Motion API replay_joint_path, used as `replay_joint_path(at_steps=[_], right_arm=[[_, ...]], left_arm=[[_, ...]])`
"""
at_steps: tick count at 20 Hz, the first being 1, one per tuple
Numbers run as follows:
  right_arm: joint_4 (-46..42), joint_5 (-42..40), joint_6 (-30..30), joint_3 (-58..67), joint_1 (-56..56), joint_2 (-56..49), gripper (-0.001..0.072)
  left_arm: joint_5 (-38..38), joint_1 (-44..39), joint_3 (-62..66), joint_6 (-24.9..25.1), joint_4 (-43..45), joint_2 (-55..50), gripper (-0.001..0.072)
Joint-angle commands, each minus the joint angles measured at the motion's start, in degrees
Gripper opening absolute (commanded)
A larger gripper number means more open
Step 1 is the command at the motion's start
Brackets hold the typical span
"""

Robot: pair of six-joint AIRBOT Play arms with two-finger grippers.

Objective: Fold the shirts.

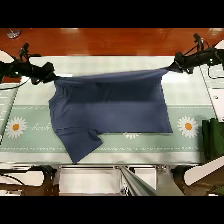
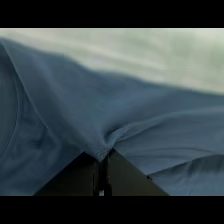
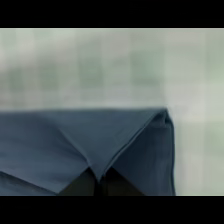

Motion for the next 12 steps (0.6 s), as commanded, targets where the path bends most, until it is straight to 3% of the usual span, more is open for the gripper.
replay_joint_path(at_steps=[1,6,7,8,9,10,12], right_arm=[[-7.3,6.1,-0.3,-1.8,0.5,0.0,0.0024],[-8.3,2.8,0.1,-9.7,1.5,-0.4,0.0025],[-8.1,2.6,1.1,-10.4,1.8,-0.4,0.0069],[-8.0,2.9,1.7,-10.4,2.2,-0.3,0.0371],[-7.4,4.2,1.5,-9.8,2.1,-0.1,0.0622],[-7.2,6.2,1.9,-8.4,1.7,0.1,0.0618],[-7.5,8.7,2.5,-7.0,-0.3,2.7,0.0618]], left_arm=[[-7.7,0.4,-1.8,3.3,2.4,-1.0,0.0024],[-7.8,0.3,-7.1,3.3,2.4,-3.0,0.0024],[-8.7,0.3,-7.1,3.3,2.4,-3.4,0.0027],[-9.5,0.3,-7.0,3.2,2.4,-3.6,0.0144],[-11.3,0.3,-6.5,3.3,2.4,-3.7,0.0586],[-13.9,0.7,-5.2,3.1,2.7,-3.7,0.0702],[-19.5,2.1,-2.8,3.1,2.9,-2.7,0.0702]])
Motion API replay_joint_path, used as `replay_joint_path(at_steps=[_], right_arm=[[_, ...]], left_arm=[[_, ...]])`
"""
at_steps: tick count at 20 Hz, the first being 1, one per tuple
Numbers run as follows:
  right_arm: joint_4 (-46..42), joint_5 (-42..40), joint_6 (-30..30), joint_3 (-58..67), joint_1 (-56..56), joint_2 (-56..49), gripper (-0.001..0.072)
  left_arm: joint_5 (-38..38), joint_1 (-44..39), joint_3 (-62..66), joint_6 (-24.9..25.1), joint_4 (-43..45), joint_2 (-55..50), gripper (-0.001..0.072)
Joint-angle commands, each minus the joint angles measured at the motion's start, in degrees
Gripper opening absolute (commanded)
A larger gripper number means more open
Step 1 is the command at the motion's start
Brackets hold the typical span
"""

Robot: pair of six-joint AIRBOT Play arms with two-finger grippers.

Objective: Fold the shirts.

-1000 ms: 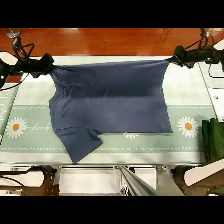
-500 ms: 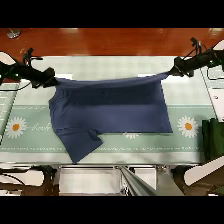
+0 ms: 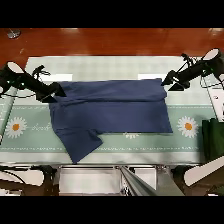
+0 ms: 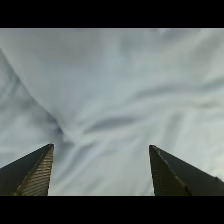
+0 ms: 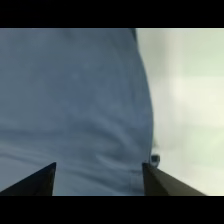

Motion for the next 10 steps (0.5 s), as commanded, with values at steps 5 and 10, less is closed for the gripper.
replay_joint_path(at_steps=[5,10], right_arm=[[-2.3,-0.4,2.1,-12.9,-9.2,18.7,0.0618],[12.5,-17.1,-9.0,-49.4,-11.9,42.2,0.0618]], left_arm=[[-8.7,6.8,-11.1,3.7,0.4,14.0,0.0702],[-1.8,14.6,-38.1,9.2,-5.7,28.3,0.0702]])
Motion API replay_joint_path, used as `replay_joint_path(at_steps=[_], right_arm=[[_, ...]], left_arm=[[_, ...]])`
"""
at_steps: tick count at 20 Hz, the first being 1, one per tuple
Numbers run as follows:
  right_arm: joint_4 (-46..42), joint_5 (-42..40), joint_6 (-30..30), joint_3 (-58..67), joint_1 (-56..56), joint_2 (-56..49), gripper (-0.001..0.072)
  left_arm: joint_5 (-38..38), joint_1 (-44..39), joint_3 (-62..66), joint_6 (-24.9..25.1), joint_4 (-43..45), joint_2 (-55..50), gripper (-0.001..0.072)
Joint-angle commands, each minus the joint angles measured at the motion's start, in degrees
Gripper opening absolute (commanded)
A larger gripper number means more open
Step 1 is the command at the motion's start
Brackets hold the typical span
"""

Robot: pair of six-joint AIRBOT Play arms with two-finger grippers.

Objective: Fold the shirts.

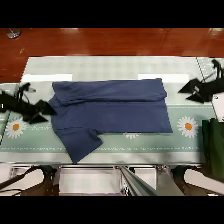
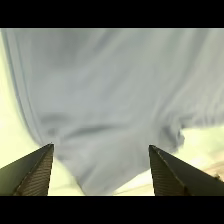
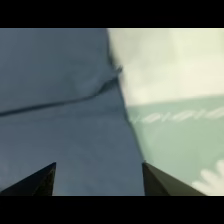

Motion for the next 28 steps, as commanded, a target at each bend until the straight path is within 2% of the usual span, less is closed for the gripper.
replay_joint_path(at_steps=[1,5,8,12,13,14,15,16,17,18,20,22,28], right_arm=[[11.6,-10.4,-6.7,-22.4,-1.5,14.6,0.0617],[14.0,-9.2,-9.6,-31.8,-1.5,19.3,0.0617],[13.9,-8.8,-10.0,-32.2,-1.5,19.4,0.0615],[13.8,-9.4,-9.2,-32.2,-1.5,19.4,0.0614],[13.7,-9.7,-8.6,-32.2,-1.6,19.4,0.0614],[12.3,-11.0,-7.4,-31.6,-2.6,19.4,0.0614],[9.7,-12.5,-3.5,-30.4,-5.0,19.4,0.0614],[8.1,-12.8,-1.0,-29.1,-8.1,19.4,0.0615],[6.3,-12.1,-0.6,-28.0,-11.7,19.4,0.0615],[4.1,-10.0,0.2,-27.8,-14.7,19.4,0.0615],[-3.9,-5.0,2.5,-29.2,-16.9,19.4,0.0614],[-9.9,-2.1,2.3,-32.3,-15.2,19.4,0.0615],[-6.2,-4.4,1.7,-34.4,-2.3,13.3,0.0615]], left_arm=[[3.9,5.8,-16.2,3.3,-3.3,8.5,0.0702],[10.6,13.9,-24.9,4.6,-6.8,13.4,0.0702],[11.0,14.4,-27.7,6.5,-8.1,13.9,0.0701],[18.8,5.7,-31.7,8.8,-19.3,13.8,0.0701],[20.3,2.8,-31.8,8.7,-19.5,13.5,0.0701],[21.4,0.4,-31.8,8.7,-19.6,13.3,0.0700],[21.7,-1.3,-31.7,8.9,-19.6,13.3,0.0697],[21.0,-2.1,-31.6,9.9,-19.5,13.3,0.0620],[19.7,-2.2,-31.6,11.4,-19.6,13.3,0.0293],[18.4,-2.1,-31.6,13.5,-19.6,13.3,0.0023],[17.0,-2.1,-31.1,14.9,-19.6,13.3,0.0023],[17.0,-2.1,-30.8,15.3,-19.7,13.3,0.0024],[16.9,-2.1,-30.8,15.3,-20.5,13.3,0.0024]])
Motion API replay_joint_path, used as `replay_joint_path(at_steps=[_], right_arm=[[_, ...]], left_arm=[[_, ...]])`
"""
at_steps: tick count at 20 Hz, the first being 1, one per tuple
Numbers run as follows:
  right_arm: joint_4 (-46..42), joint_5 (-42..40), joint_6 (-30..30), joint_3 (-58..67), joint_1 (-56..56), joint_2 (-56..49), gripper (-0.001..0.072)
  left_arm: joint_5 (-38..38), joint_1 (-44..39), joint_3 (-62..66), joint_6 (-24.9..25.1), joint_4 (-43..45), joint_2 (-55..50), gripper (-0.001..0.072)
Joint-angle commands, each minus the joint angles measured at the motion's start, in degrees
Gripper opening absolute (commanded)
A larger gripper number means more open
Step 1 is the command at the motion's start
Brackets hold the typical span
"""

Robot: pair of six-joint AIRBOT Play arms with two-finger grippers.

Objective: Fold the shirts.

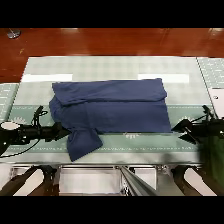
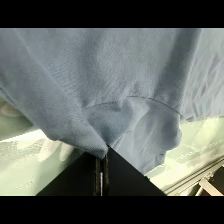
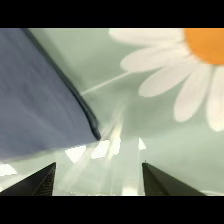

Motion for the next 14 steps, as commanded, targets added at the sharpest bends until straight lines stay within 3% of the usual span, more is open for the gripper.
replay_joint_path(at_steps=[1,7,12,13,14], right_arm=[[0.6,-2.2,-0.8,0.8,5.1,-4.4,0.0615],[15.2,-6.4,-3.5,7.3,7.5,-14.4,0.0614],[15.4,-10.5,-2.1,7.5,13.1,-17.6,0.0597],[15.3,-10.4,-2.1,7.5,13.1,-17.6,0.0541],[14.6,-10.1,-2.2,7.5,13.0,-17.6,0.0397]], left_arm=[[0.0,-0.1,0.1,0.4,-1.1,0.0,0.0024],[2.8,-0.2,0.1,0.4,-1.7,0.0,0.0024],[3.0,-0.2,0.1,0.4,-2.1,0.0,0.0024],[3.1,-0.2,0.1,0.4,-2.4,0.0,0.0024],[3.1,-0.2,0.1,0.4,-2.6,0.0,0.0024]])
